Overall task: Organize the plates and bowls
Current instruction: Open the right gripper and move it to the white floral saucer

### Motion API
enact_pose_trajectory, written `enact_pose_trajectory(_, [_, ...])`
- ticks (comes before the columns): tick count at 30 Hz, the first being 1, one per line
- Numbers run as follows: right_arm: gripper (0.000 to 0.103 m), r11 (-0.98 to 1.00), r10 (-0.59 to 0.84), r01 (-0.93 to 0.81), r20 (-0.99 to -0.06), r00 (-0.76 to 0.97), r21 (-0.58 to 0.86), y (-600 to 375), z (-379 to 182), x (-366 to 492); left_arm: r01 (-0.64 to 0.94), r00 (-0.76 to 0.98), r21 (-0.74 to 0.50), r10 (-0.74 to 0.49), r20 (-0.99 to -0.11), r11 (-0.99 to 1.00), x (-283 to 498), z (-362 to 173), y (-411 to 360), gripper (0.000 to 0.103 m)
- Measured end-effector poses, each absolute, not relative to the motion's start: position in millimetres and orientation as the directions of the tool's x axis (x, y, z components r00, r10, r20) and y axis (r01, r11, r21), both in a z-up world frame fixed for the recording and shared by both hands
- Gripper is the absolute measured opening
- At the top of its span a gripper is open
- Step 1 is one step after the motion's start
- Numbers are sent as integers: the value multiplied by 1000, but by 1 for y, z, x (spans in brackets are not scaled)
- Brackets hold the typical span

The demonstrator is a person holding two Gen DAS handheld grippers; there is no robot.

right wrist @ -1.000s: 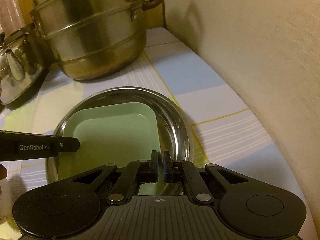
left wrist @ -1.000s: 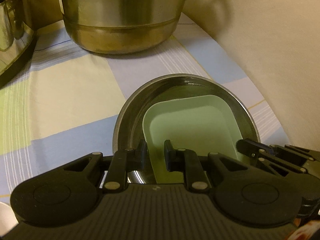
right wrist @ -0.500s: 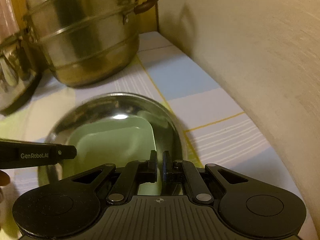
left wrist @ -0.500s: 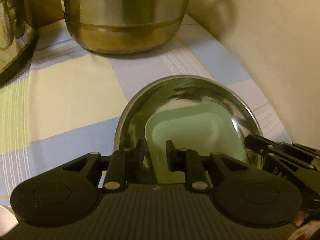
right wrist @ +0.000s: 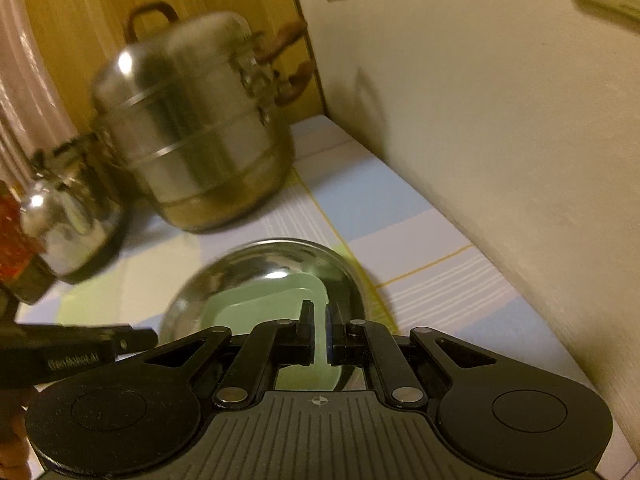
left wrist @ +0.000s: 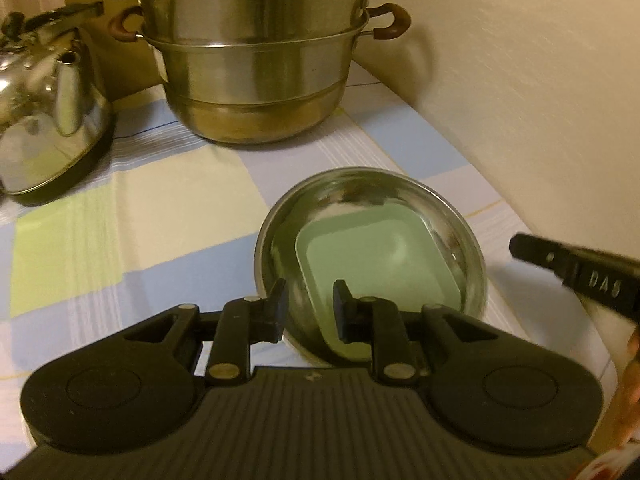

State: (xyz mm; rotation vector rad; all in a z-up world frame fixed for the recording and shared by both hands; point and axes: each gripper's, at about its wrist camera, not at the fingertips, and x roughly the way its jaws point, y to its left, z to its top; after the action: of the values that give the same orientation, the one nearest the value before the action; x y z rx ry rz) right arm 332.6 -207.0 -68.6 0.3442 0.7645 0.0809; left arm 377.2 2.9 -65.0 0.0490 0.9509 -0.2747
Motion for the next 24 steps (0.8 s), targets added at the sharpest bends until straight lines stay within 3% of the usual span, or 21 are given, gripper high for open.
enact_pose_trajectory(24, [4,909,370,-119,-643,670,399,-232,-27,173,137,561,-89,-152,-814,987,192,-29,7,22])
